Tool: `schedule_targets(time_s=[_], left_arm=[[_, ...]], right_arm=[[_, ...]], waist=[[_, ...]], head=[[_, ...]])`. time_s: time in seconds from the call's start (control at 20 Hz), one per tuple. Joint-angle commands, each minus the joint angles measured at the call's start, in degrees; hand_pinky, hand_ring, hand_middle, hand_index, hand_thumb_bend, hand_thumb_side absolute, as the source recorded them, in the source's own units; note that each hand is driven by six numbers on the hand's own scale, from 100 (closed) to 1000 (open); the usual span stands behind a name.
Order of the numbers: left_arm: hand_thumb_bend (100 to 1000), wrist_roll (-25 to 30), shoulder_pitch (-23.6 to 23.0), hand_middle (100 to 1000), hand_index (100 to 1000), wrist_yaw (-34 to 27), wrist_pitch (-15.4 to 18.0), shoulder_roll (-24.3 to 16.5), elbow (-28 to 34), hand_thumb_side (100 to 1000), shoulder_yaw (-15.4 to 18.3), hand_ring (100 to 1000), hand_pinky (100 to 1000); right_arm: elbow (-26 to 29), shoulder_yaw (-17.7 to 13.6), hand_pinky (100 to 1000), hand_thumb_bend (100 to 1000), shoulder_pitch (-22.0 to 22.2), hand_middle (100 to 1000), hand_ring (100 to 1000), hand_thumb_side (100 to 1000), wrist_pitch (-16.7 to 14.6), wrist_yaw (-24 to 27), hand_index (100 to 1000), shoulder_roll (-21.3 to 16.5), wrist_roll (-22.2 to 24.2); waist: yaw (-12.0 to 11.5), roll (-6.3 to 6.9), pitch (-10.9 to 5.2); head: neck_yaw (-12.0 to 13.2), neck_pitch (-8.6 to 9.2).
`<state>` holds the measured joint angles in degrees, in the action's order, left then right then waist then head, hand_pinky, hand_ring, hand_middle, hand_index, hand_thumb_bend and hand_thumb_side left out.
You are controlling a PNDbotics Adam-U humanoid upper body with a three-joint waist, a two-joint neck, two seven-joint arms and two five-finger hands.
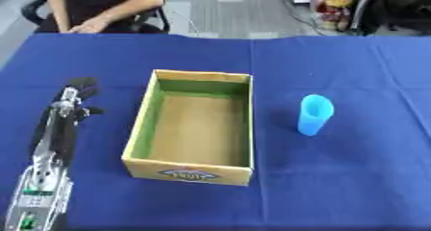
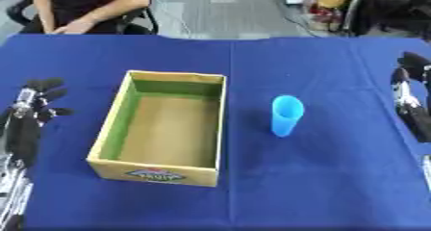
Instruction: Pick up objects on the table and place them in the box.
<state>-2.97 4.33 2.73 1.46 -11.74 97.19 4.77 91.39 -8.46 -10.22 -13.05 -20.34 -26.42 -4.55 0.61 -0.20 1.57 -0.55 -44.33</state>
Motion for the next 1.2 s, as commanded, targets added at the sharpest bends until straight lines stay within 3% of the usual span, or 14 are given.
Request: schedule_targets(time_s=[0.05, 0.5, 0.75, 0.8, 0.85, 1.2], left_arm=[[423, 0.2, 0.5, 834, 839, 0.3, 0.2, -0.8, 0.8, 1000, 0.1, 816, 606], [420, 0.7, 0.4, 835, 837, 0.3, 0.2, -0.9, 0.6, 1000, -0.3, 816, 606], [417, 0.9, 0.4, 835, 837, 0.3, 0.2, -0.9, 0.5, 1000, -0.4, 816, 606], [416, 1.0, 0.4, 836, 837, 0.3, 0.2, -0.9, 0.5, 1000, -0.4, 816, 607], [416, 1.1, 0.4, 835, 837, 0.4, 0.2, -0.9, 0.5, 1000, -0.5, 816, 607], [414, 1.3, 0.4, 836, 838, 0.4, 0.2, -0.9, 0.5, 1000, -0.5, 816, 607]], right_arm=[[-0.7, 0.5, 834, 178, -1.8, 775, 787, 801, -0.1, -0.1, 892, -2.6, 0.8], [-5.5, 4.5, 830, 176, -6.7, 791, 791, 793, -1.8, -3.2, 903, -4.5, 4.0], [-8.7, 7.1, 828, 176, -10.2, 797, 792, 790, -3.3, -6.7, 908, -4.1, 6.3], [-9.2, 7.5, 828, 212, -10.8, 797, 793, 767, -3.6, -7.4, 909, -3.8, 6.6], [-9.8, 7.9, 828, 175, -11.3, 798, 793, 790, -3.9, -7.9, 909, -3.6, 6.9], [-13.0, 9.5, 828, 172, -14.3, 800, 793, 790, -5.2, -9.9, 910, -2.3, 8.3]], waist=[[0.0, -0.07, -0.56], [-0.1, -0.02, -0.57], [-0.2, 0.00, -0.66], [-0.3, 0.01, -0.66], [-0.3, 0.01, -0.66], [-0.3, -0.02, -0.51]], head=[[-0.3, 0.21], [-0.8, 0.21], [-1.2, 0.21], [-1.4, 0.21], [-1.5, 0.21], [-3.5, 0.21]])
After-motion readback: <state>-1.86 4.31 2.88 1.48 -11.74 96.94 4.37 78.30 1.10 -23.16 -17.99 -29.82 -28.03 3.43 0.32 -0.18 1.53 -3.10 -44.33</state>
